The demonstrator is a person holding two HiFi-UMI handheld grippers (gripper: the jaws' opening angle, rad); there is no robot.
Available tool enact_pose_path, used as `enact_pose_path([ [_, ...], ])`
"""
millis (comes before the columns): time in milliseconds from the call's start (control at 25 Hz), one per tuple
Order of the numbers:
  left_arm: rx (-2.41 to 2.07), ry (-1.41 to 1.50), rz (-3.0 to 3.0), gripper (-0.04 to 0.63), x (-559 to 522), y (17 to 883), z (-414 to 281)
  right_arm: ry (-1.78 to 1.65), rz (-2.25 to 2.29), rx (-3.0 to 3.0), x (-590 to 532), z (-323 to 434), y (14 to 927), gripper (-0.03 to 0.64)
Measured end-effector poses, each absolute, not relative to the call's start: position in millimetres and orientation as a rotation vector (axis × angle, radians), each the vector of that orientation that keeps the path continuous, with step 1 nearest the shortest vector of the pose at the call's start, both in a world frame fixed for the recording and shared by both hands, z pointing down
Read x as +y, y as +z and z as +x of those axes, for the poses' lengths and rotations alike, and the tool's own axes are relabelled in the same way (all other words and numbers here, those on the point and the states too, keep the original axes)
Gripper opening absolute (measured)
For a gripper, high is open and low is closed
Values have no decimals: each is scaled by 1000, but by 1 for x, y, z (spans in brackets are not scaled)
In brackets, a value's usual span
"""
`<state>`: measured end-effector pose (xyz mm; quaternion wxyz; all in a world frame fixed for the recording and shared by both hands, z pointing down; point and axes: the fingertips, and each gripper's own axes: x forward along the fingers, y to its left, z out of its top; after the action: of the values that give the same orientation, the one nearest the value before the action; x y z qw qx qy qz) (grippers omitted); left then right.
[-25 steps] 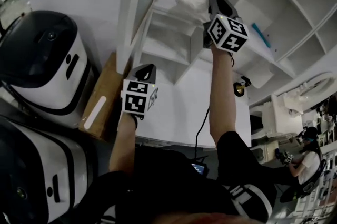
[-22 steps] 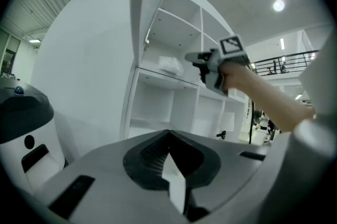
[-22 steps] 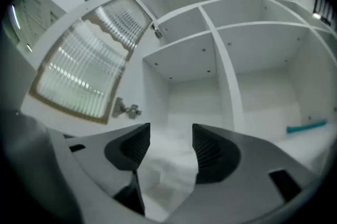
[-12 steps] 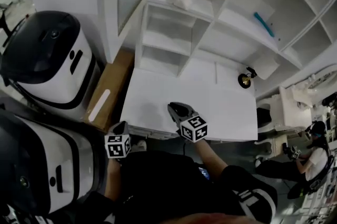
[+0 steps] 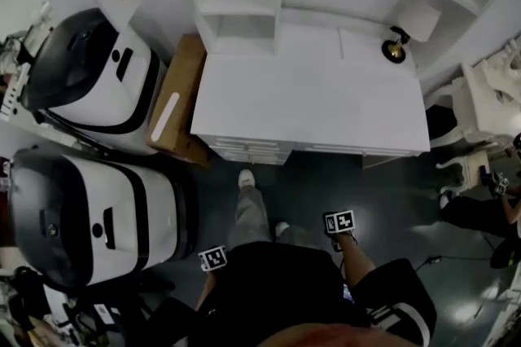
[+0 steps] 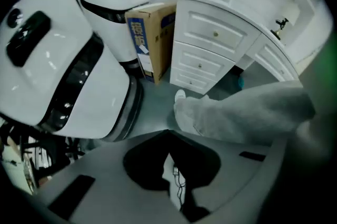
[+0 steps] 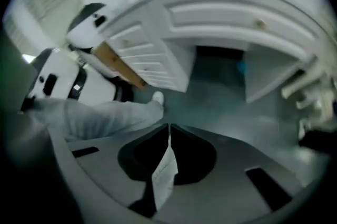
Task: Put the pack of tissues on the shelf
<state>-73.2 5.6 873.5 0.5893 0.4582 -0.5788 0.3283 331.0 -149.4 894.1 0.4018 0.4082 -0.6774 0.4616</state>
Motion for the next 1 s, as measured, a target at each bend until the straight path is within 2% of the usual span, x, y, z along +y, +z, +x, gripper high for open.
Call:
enact_pose_path([
  [80,-1344,711,954,10,92,876,-62,1470,1137,-1546,-60,350,919,29],
  [200,-1375,997,795,10,202,880,-118,1784,1071,-1521,64,324,912,28],
  [360,-1405,1085,909,9,233,875,-128,1808,931,-1575,148,304,910,28],
  [520,-1266,1031,1193,11,231,901,-78,1784,945,-1644,198,292,930,28],
  [600,-1095,871,1209,9,261,922,-47,1864,1110,-1682,212,283,945,28],
  [680,-1118,482,1274,9,237,929,-41,1997,1333,-1712,210,254,956,28],
  [760,-1167,149,1283,9,237,896,-42,1982,1453,-1754,220,218,930,28],
  [880,-1191,-54,1409,9,251,824,-64,1748,1389,-2012,233,175,844,21],
  [1000,-1300,-308,1779,9,171,661,-111,1749,1460,-2403,146,152,713,22],
])
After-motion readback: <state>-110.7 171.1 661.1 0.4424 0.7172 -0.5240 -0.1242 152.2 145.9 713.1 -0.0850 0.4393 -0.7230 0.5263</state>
